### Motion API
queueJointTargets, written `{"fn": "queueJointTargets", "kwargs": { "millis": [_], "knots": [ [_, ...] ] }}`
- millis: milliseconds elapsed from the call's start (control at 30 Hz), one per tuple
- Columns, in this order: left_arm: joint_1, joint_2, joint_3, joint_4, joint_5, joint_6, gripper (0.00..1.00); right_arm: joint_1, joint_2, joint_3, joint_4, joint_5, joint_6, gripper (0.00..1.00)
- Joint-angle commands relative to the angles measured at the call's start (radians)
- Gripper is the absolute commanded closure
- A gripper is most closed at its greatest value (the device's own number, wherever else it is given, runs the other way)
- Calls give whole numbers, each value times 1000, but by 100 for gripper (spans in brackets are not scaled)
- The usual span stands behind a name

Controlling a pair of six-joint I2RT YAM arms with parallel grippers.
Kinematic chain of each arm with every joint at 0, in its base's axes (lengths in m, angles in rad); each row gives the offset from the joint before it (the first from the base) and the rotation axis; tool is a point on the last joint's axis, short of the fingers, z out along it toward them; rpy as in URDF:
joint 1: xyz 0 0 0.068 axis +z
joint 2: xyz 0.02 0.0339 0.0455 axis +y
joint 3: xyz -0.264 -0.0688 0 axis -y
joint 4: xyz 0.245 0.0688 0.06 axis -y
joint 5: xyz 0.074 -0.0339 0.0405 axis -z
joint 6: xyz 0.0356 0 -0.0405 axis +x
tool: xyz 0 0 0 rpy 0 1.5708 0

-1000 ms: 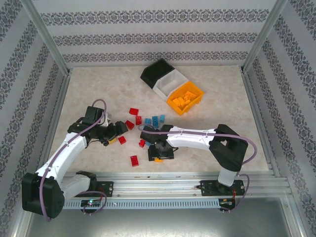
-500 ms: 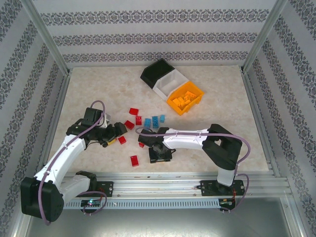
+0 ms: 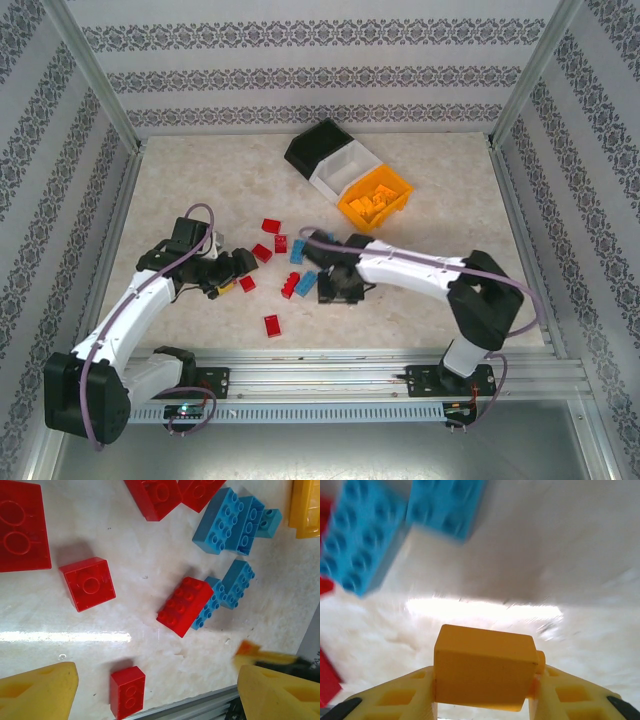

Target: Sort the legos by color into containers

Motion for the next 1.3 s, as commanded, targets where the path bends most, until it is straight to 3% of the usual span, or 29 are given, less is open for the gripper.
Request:
{"fn": "queueJointTargets", "kwargs": {
  "millis": [0,167,300,567,767,1033,1267],
  "knots": [
    [2,9,42,-48,18,54,16,-148,-50,79,-56,25,-114,62],
    [-40,11,52,-104,-5,102,16,-383,47,307,-99,-14,-243,62],
    [-78,13,39,-132,-9,123,15,-509,189,497,-122,-48,-285,62],
    [-78,12,29,-170,-20,133,9,-616,418,783,-179,-56,-321,62],
    [-67,22,62,-166,-15,112,0,-656,487,883,-220,-56,-335,42],
    [-22,39,102,-140,-23,46,0,-681,367,854,-219,-91,-358,33],
    [-17,55,160,-203,-66,-35,0,-677,205,614,-105,-213,-325,32]
  ]
}}
